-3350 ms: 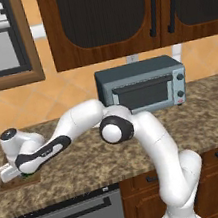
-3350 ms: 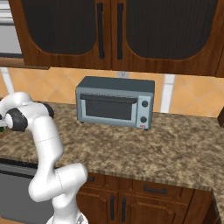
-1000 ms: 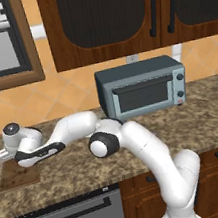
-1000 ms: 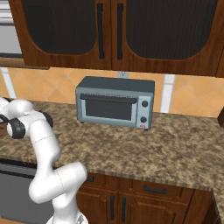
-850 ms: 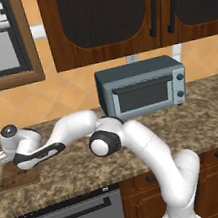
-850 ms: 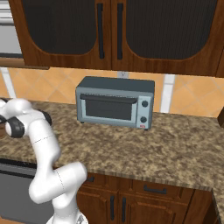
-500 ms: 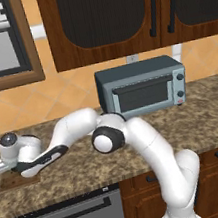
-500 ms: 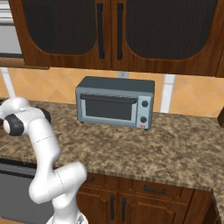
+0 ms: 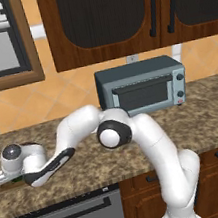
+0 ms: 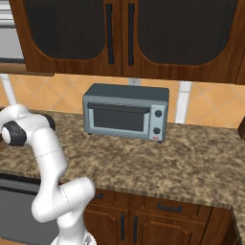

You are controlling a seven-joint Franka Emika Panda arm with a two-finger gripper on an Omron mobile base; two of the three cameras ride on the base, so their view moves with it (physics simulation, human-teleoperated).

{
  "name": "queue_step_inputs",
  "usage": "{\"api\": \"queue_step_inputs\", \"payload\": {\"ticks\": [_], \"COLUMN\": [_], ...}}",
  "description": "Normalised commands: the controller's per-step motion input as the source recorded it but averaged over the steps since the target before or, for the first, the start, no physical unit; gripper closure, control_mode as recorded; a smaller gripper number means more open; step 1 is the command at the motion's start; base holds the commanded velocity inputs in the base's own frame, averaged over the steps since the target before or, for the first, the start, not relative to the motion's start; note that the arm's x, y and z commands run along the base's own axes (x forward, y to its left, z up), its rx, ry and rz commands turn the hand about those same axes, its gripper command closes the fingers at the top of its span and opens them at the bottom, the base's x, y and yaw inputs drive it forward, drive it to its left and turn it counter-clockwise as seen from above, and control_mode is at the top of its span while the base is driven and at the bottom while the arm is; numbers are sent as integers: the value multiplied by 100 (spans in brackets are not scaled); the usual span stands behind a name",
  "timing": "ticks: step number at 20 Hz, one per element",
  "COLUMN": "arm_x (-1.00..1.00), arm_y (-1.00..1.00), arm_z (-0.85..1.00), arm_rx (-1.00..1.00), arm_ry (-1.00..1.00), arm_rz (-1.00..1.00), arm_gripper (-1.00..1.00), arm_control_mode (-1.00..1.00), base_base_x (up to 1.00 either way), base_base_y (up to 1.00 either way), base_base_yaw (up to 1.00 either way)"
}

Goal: Pick up the sponge from the counter and clean the cutting board by briefly scrubbing or pressing down on the cutting board. Once finished, release the sponge.

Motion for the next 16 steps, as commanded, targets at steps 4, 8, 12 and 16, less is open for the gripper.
{"api": "queue_step_inputs", "payload": {"ticks": [4,8,12,16], "arm_x": [-66,5,36,4], "arm_y": [0,3,10,26], "arm_z": [-10,0,5,6], "arm_rx": [3,0,0,0], "arm_ry": [-2,-1,0,0], "arm_rz": [0,0,0,0], "arm_gripper": [100,100,100,100], "arm_control_mode": [-100,-100,-100,-100], "base_base_x": [0,0,0,0], "base_base_y": [0,0,0,0], "base_base_yaw": [0,0,0,0]}}
